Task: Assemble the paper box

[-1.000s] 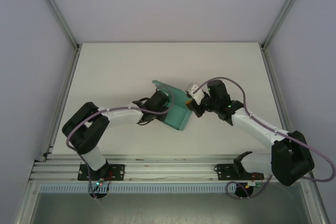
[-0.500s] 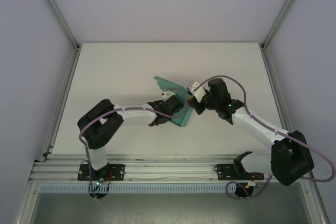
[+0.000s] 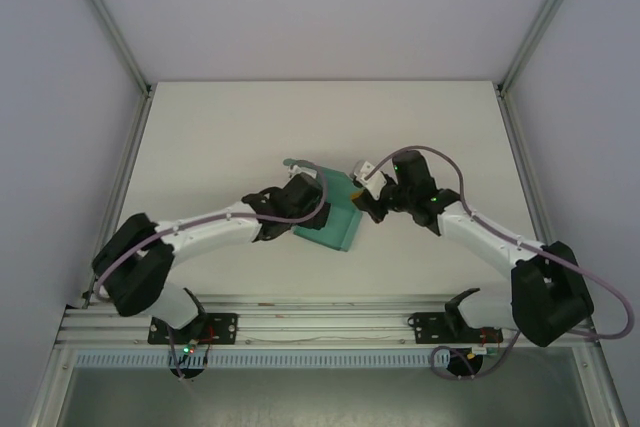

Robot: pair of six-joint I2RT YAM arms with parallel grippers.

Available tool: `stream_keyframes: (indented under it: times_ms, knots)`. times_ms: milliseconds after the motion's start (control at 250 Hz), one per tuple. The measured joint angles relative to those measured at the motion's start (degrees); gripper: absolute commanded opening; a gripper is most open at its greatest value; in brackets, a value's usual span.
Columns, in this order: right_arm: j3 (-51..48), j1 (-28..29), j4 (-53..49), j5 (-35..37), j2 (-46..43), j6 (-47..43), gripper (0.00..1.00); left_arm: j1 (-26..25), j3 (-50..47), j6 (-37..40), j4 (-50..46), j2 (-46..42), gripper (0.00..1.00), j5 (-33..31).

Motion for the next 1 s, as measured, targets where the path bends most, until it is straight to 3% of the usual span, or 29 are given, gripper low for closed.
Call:
stream_keyframes:
  times_ms: [220,504,660,839,999]
  knots:
    - [3.2,0.0,0.4,-2.0,7.2,-5.0,0.08,4.1,-5.4,-0.9,0.2,-8.8,1.00,3.3]
    - [9.2,-3.8,0.2,-6.8,14.0,-11.0,0.38,8.2,-9.0,-1.9,-1.7,-17.4,1.00,2.8]
    - [10.0,-6.1,-1.6,-8.4,14.1,-12.5,0.64,9.8,-9.3,-1.1,-2.4,-17.8,1.00,3.1]
    - [13.6,-6.6,-7.0,-9.0,14.1,-13.7,0.79,15.2,-6.4,5.8,-4.8,-17.6,1.00,4.9]
    - [18.9,-6.6,-14.3,-10.1,14.1,-12.7,0.90,23.0,-1.2,17.6,-4.7,-17.6,1.00,13.6]
